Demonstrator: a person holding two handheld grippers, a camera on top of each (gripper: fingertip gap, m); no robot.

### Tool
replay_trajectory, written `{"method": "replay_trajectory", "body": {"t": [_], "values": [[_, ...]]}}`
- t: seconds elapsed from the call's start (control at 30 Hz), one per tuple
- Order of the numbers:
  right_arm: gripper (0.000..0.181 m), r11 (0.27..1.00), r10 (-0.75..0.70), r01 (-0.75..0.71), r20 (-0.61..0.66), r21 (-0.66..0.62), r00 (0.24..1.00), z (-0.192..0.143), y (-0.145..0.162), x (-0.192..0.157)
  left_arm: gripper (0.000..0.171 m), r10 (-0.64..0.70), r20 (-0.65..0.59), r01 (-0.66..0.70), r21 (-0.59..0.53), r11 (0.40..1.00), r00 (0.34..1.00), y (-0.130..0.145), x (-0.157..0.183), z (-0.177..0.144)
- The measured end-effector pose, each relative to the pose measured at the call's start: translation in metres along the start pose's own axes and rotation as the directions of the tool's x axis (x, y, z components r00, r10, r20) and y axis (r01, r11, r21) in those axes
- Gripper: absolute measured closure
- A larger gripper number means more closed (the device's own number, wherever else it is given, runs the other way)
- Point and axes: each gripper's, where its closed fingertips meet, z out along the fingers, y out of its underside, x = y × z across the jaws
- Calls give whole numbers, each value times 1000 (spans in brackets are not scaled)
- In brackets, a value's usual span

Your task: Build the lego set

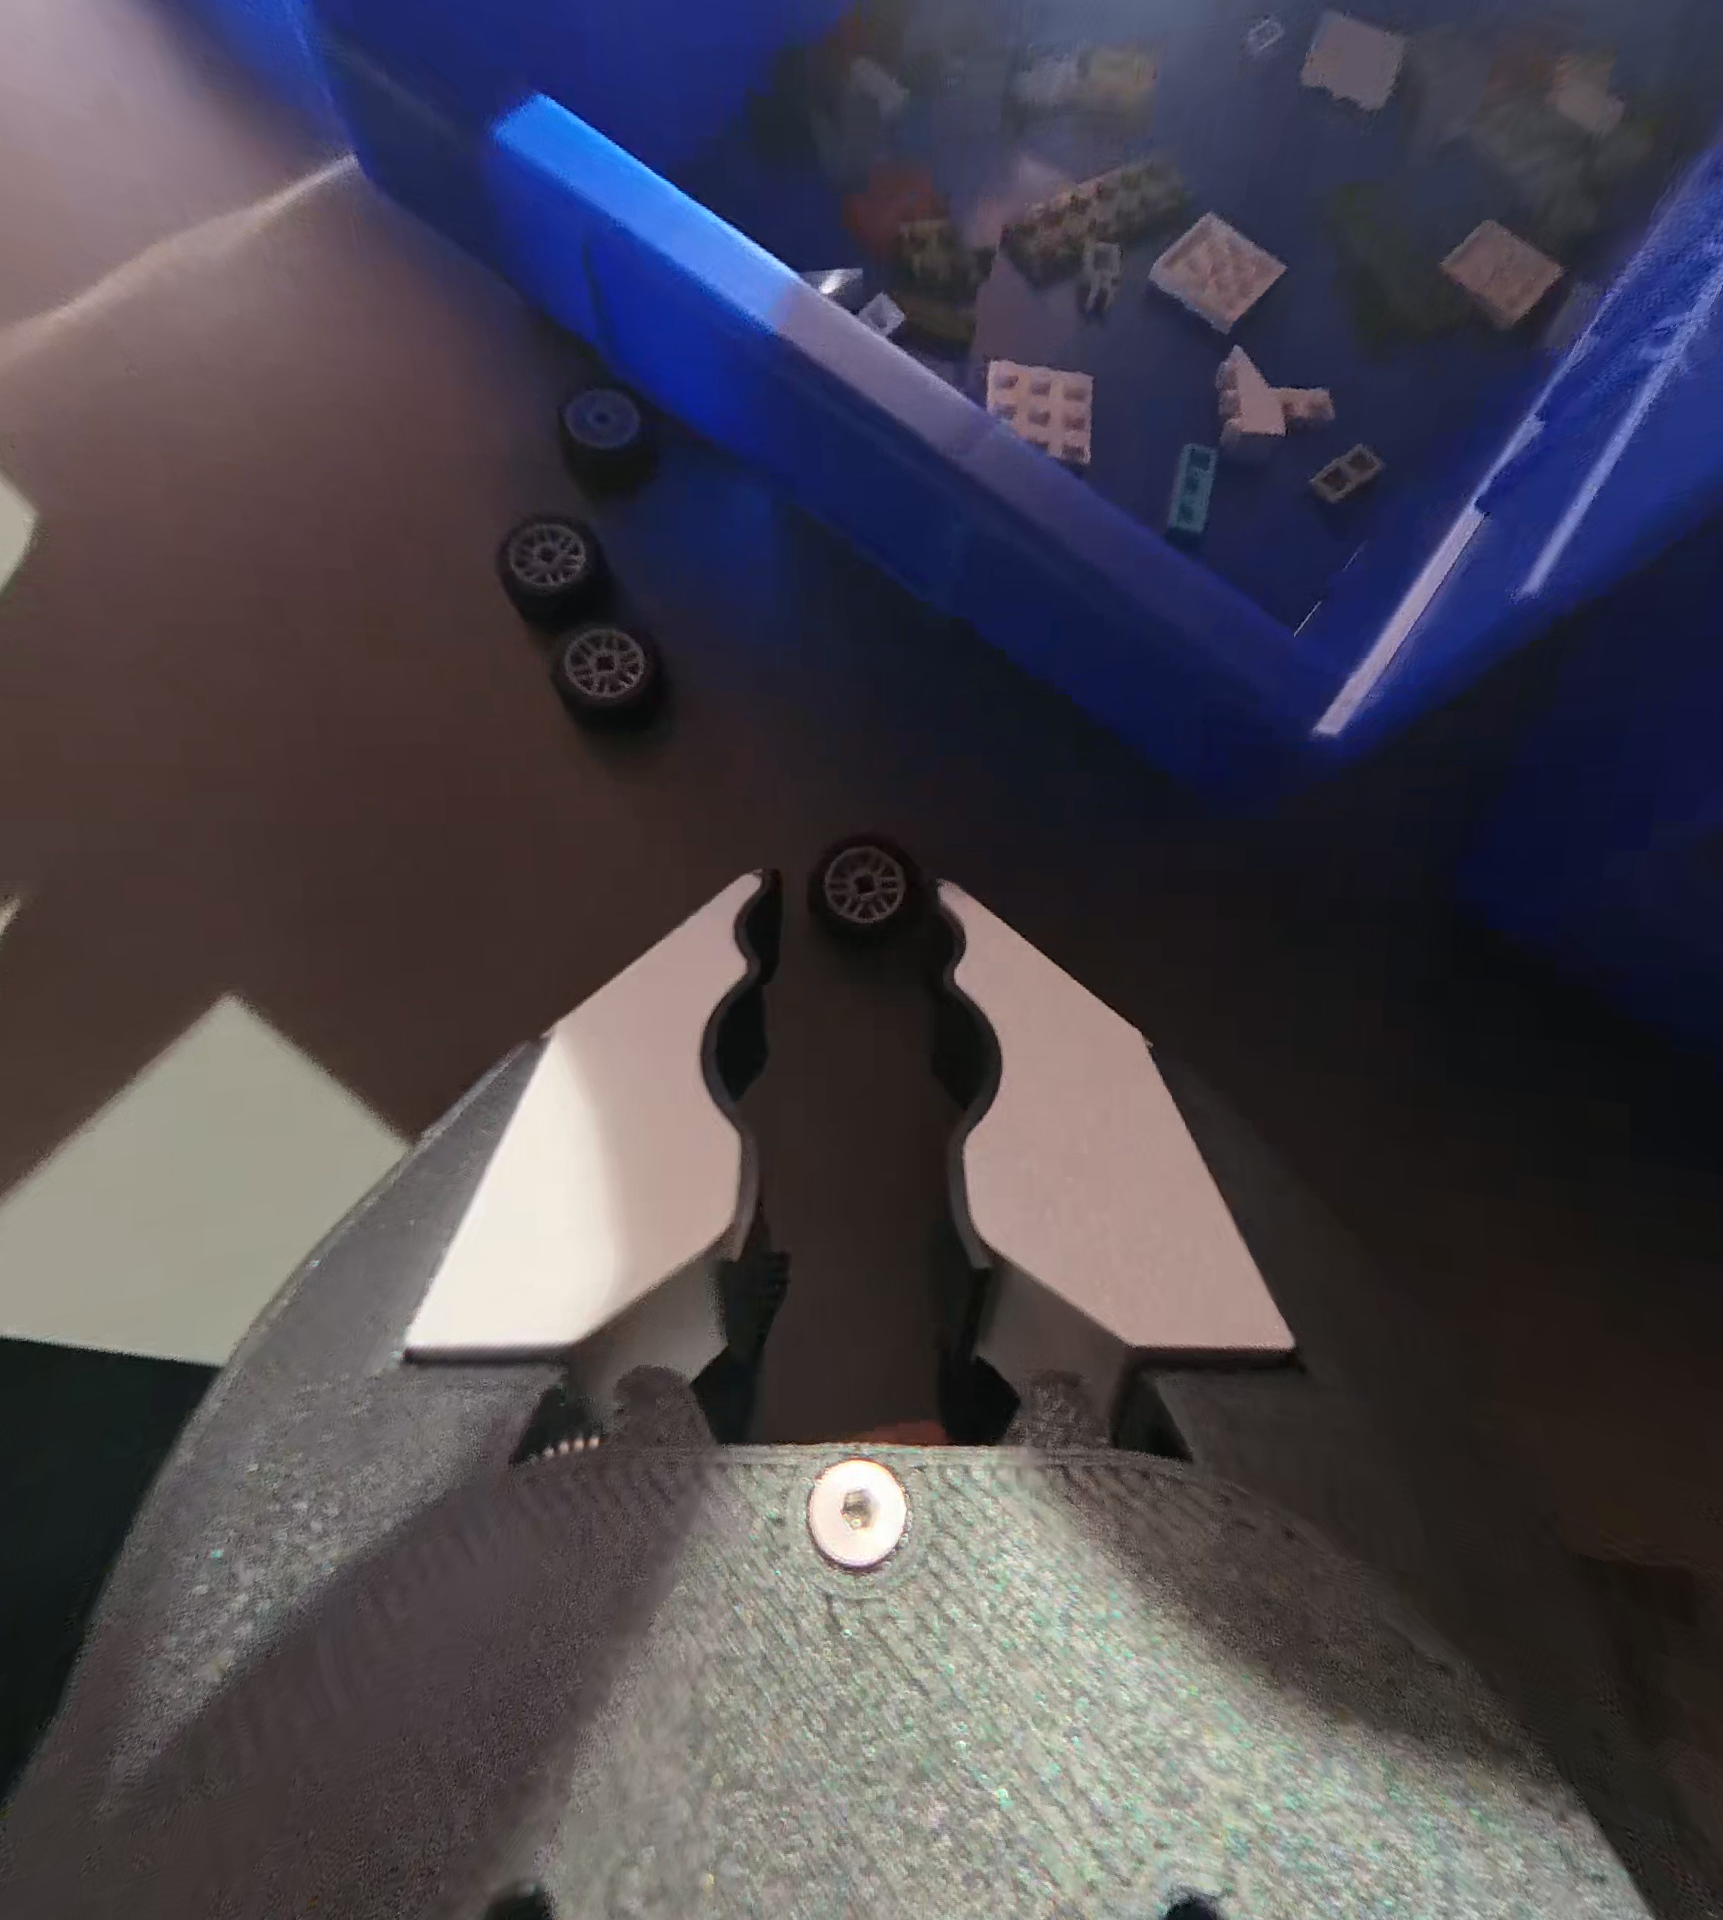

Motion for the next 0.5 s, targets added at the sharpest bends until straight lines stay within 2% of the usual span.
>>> {"method": "replay_trajectory", "body": {"t": [0.03, 0.27, 0.5], "values": [[157, 1000, -21, 21, -14, -8, 1000, 1, -1, 1, 117, -3, 1, 3, 0, 1000, 1000, 1, -1, 0], [158, 995, -104, 103, 86, 18, 991, 17, -21, -33, 117, -12, -2, 12, 12, 1000, 1000, -2, -2, -2], [157, 980, -198, 199, 113, 10, 974, 36, -43, -55, 117, -11, -14, 11, 18, 1000, 1000, -5, 1, -5]]}}
